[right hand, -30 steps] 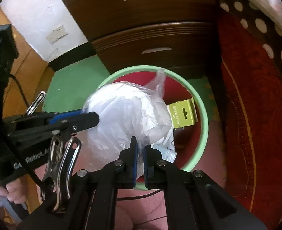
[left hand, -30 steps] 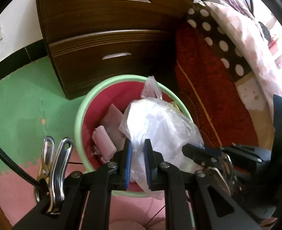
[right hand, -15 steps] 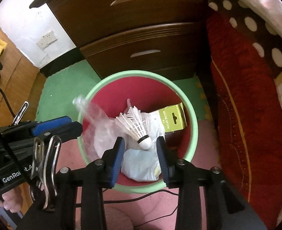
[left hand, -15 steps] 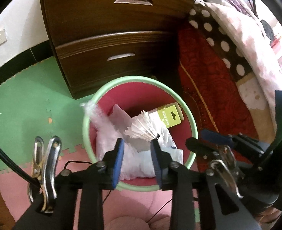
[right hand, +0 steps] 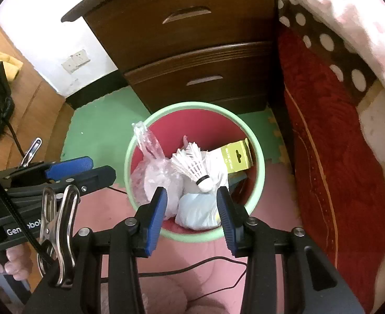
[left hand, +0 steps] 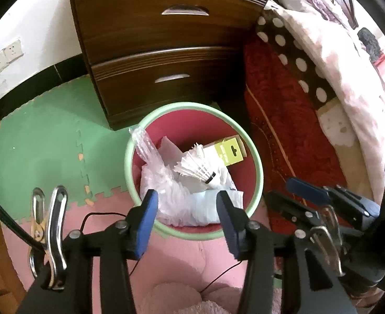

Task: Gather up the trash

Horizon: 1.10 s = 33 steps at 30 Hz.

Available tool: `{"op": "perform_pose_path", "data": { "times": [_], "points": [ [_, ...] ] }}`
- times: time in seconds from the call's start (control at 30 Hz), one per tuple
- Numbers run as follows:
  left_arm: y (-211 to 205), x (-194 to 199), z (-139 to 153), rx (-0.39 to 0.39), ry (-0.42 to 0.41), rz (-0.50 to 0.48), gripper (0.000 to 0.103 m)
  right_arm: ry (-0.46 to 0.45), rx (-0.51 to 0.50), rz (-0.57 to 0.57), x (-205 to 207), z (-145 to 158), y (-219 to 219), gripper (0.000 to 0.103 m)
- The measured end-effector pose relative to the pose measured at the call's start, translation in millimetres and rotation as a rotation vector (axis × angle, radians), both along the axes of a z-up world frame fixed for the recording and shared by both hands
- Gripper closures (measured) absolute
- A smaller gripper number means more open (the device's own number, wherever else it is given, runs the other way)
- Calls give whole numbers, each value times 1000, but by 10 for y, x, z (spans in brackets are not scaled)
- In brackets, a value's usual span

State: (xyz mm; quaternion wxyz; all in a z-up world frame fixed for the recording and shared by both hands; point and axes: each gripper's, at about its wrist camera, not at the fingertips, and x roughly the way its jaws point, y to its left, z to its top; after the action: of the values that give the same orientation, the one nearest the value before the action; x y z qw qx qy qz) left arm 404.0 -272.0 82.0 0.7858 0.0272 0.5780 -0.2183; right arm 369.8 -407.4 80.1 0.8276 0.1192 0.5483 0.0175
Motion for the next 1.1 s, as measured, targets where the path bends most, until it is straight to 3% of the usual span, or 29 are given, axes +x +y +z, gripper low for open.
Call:
{"op": "perform_pose_path", "data": {
  "times": [1.1],
  "points": [
    [29, -59, -70, 32, 34, 28, 54, 21, 12, -3, -76, -29, 22, 63]
  ]
}}
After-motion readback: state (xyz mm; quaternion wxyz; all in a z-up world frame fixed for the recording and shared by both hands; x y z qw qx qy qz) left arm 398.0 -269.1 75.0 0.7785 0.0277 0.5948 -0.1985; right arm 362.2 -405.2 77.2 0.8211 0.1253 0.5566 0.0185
